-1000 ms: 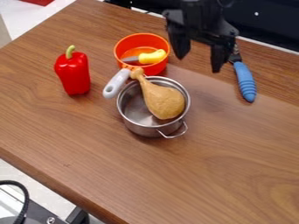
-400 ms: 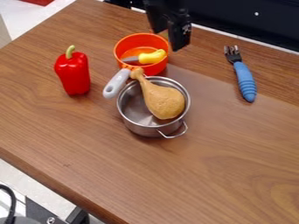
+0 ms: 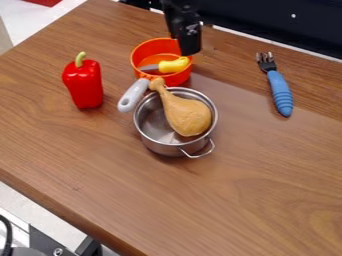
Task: Take the small knife out and put it the the tables
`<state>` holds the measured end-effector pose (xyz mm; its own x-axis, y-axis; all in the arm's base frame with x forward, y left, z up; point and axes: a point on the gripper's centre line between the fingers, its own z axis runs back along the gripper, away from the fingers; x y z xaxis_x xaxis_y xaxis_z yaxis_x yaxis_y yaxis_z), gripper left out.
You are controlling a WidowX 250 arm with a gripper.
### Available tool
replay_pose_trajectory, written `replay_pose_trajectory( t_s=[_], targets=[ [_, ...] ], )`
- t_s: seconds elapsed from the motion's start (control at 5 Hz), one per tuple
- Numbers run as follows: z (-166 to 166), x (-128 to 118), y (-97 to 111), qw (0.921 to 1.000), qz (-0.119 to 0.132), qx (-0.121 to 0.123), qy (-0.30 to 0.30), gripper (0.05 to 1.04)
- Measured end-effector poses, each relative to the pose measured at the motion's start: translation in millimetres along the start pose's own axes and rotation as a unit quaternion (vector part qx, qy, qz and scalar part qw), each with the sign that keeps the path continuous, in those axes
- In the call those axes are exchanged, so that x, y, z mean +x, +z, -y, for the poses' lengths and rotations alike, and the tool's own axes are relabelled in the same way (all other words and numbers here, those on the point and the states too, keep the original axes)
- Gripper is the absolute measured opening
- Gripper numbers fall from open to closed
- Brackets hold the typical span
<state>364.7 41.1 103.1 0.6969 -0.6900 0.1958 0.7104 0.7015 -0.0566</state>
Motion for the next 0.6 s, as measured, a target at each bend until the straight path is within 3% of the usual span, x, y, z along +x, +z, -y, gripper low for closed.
replay_pose_trajectory(
  t_s=[0.2, 0.4, 0.6],
  targets=[
    [-4.6, -4.0, 0.3, 0.9993, 0.006, 0.001, -0.037, 0.995],
    [-14.0, -6.5, 0.9, 0.9989, 0.017, 0.020, -0.038, 0.995],
    [-14.1, -9.5, -3.2, 0.9984, 0.008, 0.014, -0.055, 0.995]
  ],
)
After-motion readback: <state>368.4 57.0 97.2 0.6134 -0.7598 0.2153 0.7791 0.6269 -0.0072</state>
